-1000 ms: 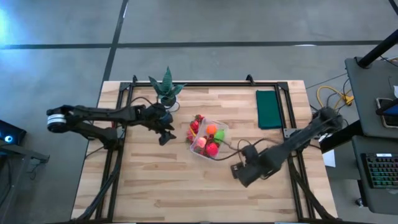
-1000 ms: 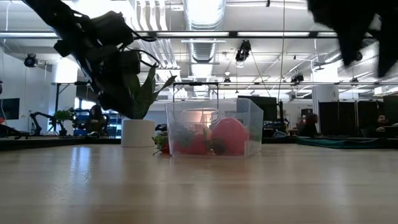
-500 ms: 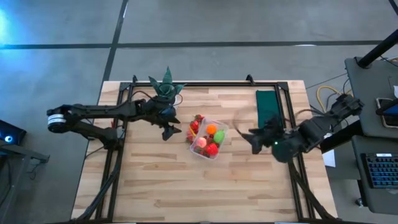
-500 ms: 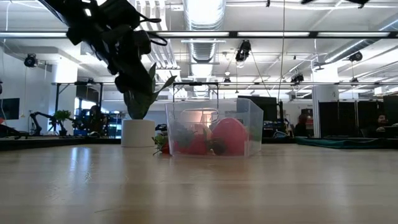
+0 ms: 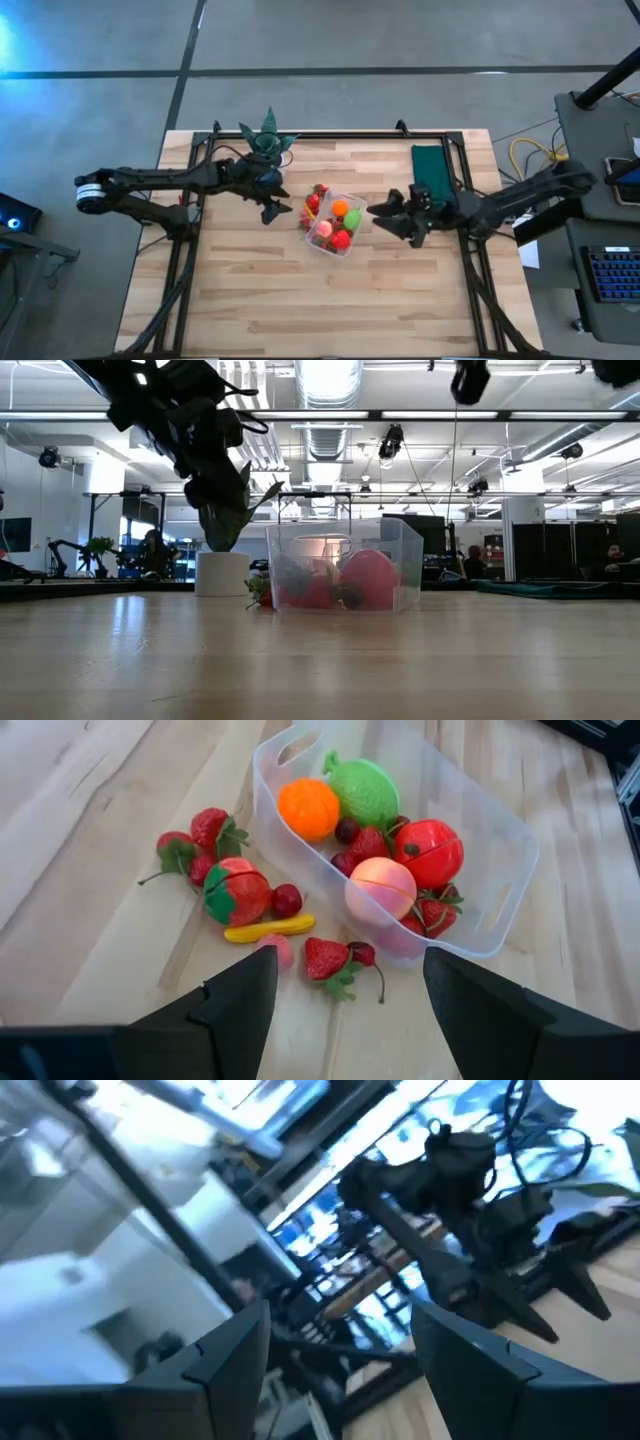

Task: Pick and placing Produce into tupperware
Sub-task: Put the red strawberry into the container

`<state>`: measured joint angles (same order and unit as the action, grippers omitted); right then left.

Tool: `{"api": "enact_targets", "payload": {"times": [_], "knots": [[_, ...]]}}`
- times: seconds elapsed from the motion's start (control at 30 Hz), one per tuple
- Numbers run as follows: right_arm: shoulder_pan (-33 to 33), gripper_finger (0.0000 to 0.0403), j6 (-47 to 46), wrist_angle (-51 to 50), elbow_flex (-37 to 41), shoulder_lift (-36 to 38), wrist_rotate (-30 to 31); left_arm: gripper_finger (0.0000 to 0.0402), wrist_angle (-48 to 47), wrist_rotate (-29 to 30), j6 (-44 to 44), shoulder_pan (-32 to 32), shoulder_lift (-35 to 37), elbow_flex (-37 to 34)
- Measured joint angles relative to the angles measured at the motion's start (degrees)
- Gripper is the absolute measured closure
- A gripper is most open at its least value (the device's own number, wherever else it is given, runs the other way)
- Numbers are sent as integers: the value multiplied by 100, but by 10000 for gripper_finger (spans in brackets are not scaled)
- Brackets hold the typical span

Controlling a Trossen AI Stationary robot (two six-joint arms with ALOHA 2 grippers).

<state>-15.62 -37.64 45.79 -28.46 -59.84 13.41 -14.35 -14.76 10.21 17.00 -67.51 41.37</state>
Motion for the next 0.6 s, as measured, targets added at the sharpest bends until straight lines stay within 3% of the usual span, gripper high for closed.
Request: {"api": "enact_targets", "payload": {"times": [0.1,0.2,0.4,0.6], "knots": [[548,168,-323,108,544,158,-701,164,51,-3,-1,38,0,14],[890,168,-724,53,976,341,-804,164,33,0,12,106,0,14],[1243,168,-181,-134,1476,961,-1717,164,5,3,305,181,0,14],[1275,168,-9,-770,1872,2288,-1147,164,3,17,316,198,0,14]]}}
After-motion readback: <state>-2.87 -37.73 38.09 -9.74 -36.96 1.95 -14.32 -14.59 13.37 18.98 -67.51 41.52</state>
